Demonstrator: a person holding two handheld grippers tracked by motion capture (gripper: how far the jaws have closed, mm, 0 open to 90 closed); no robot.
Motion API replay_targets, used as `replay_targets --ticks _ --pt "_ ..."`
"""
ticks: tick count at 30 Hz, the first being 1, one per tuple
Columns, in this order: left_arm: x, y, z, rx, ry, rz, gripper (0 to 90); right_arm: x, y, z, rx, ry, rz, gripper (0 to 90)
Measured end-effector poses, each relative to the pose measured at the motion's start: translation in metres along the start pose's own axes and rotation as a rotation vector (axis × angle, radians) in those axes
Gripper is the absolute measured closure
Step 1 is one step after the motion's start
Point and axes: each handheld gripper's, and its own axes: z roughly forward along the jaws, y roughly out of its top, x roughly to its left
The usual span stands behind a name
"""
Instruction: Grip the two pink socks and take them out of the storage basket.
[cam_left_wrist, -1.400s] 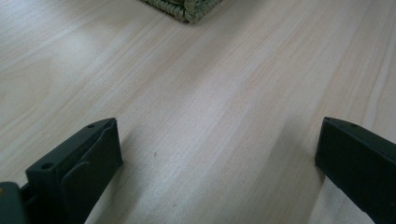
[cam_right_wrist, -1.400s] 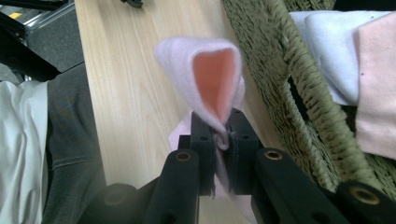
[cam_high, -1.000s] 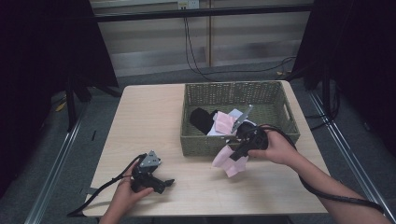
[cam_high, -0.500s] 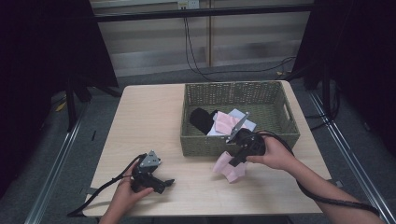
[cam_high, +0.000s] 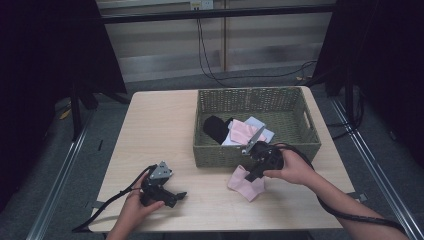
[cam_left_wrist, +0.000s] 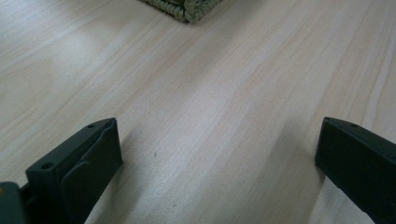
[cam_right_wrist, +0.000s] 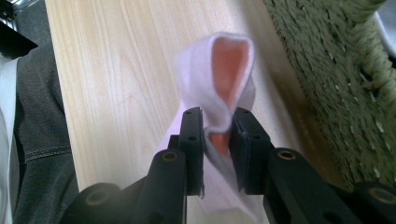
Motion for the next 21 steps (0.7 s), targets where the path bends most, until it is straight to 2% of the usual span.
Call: replay_targets --ticks 7,13,19,21 --pt "0.000 0.000 0.000 0.000 0.000 0.001 0.0 0.002 -0.001 -0.002 -0.007 -0.011 -0.006 68.6" --pt "0.000 0.000 0.000 0.000 0.000 0.001 0.0 0.005 -0.002 -0.011 -0.016 -0.026 -0.013 60.8" --pt "0.000 0.000 0.000 0.000 0.000 0.000 0.0 0.009 0.002 -0.028 -0.022 -0.031 -0.029 53.5" --pt "0.000 0.000 0.000 0.000 0.000 0.000 0.0 0.010 0.006 -0.043 -0.035 -0.028 -0.027 51.2"
